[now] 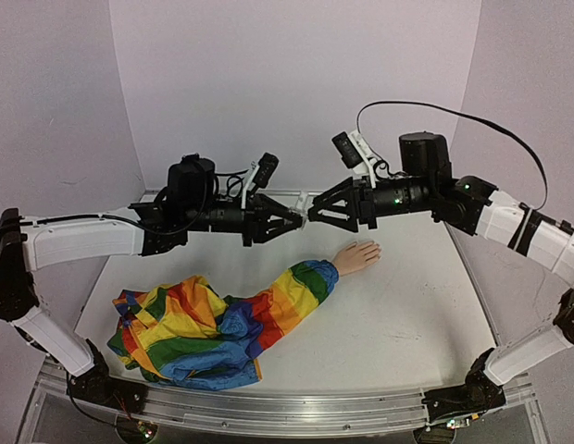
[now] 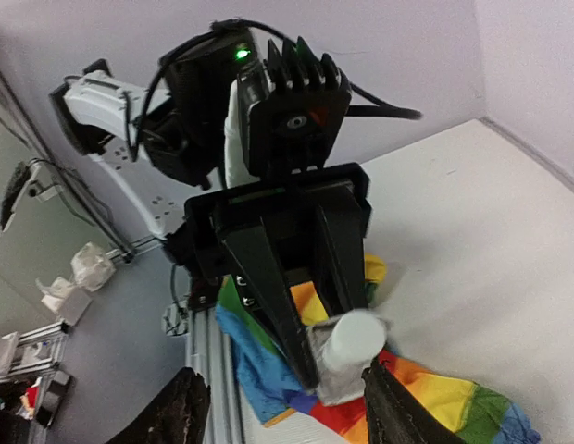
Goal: Paint the nails
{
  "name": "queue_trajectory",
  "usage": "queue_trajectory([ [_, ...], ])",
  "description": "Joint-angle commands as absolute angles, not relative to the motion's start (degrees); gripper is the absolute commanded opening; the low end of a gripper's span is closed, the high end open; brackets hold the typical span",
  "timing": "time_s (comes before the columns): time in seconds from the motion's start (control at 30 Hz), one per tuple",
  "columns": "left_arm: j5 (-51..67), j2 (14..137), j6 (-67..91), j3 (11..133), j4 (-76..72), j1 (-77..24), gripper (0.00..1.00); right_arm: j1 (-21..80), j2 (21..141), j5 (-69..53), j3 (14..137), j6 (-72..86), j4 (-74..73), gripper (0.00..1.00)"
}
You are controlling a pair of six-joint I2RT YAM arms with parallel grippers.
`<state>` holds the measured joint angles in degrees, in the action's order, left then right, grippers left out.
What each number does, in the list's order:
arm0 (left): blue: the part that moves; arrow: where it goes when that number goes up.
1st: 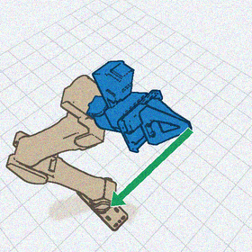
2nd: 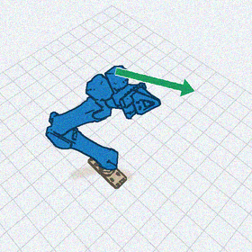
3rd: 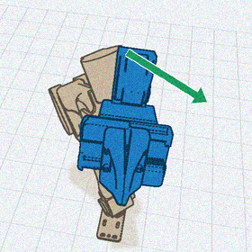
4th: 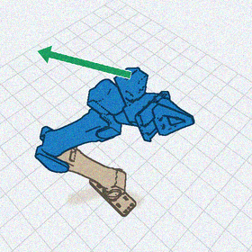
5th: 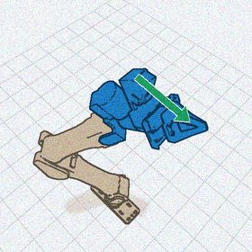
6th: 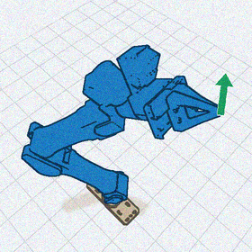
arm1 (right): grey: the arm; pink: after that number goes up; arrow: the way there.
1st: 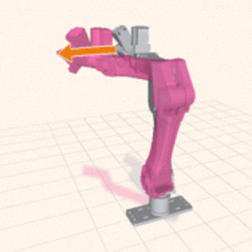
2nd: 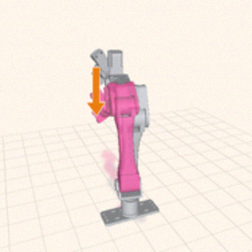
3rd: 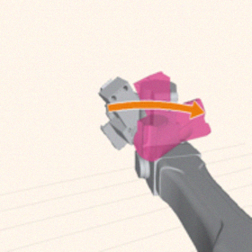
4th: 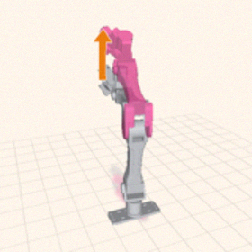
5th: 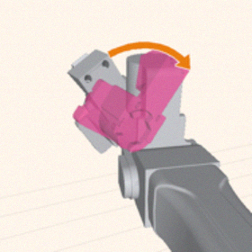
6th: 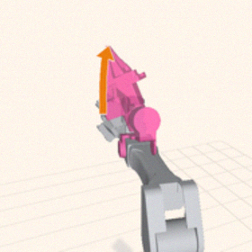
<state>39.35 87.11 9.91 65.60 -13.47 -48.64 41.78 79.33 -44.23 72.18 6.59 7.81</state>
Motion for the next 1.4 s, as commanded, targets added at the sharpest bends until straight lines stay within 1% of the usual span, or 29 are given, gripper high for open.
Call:
queue_trajectory([
  [0.0,13.7,83.1,4.5,64.2,-16.1,-49.7,0.0,42.5,75.2,-30.9,71.9,12.0,8.4,0.68],
  [0.1,4.8,82.7,0.4,63.8,-15.9,-53.3,0.0,42.5,76.2,-30.4,72.1,15.7,8.4,0.74],
  [0.2,0.6,83.5,-3.8,64.3,-15.8,-55.8,0.0,42.5,77.5,-29.1,72.5,19.6,8.4,0.75],
  [0.3,0.5,84.8,-4.3,65.1,-15.6,-56.4,0.0,42.5,78.9,-28.6,72.8,23.9,10.8,0.65],
  [0.43,0.6,85.8,-3.4,65.9,-15.5,-56.7,0.0,42.5,80.8,-28.7,73.8,27.2,12.9,0.5],
  [0.5,0.8,85.9,-3.2,66.1,-15.5,-56.8,0.0,42.5,81.3,-27.5,73.5,28.1,13.4,0.44],
  [0.63,1.8,86.1,-3.0,66.4,-15.4,-56.9,0.0,42.6,82.8,-28.1,73.8,29.0,14.5,0.39],
  [0.93,2.8,86.5,-2.5,66.9,-14.9,-57.1,0.0,42.7,85.6,-29.4,75.7,29.3,16.0,0.39],
  [0.97,3.1,86.6,-2.5,67.0,-14.8,-57.1,0.0,42.6,85.9,-29.7,75.9,29.2,16.1,0.36],
  [1.13,5.6,86.7,-2.2,67.8,-13.9,-57.1,0.0,42.7,86.7,-31.3,76.4,27.5,16.1,0.17],
  [1.2,7.5,86.7,-2.1,68.2,-13.1,-57.0,0.0,42.6,86.6,-34.4,76.0,25.0,16.2,0.08],
  [1.27,10.8,86.3,-1.6,68.4,-12.3,-56.5,0.0,42.6,86.4,-41.8,75.6,20.2,16.1,0.04],
  [1.3,15.1,86.0,-0.7,68.3,-12.2,-55.5,0.0,42.5,86.3,-48.3,75.2,17.1,15.9,0.01],
  [1.37,34.6,86.3,4.4,69.2,-12.3,-51.8,0.0,42.5,86.5,-66.0,74.0,10.4,15.3,0.0],
])
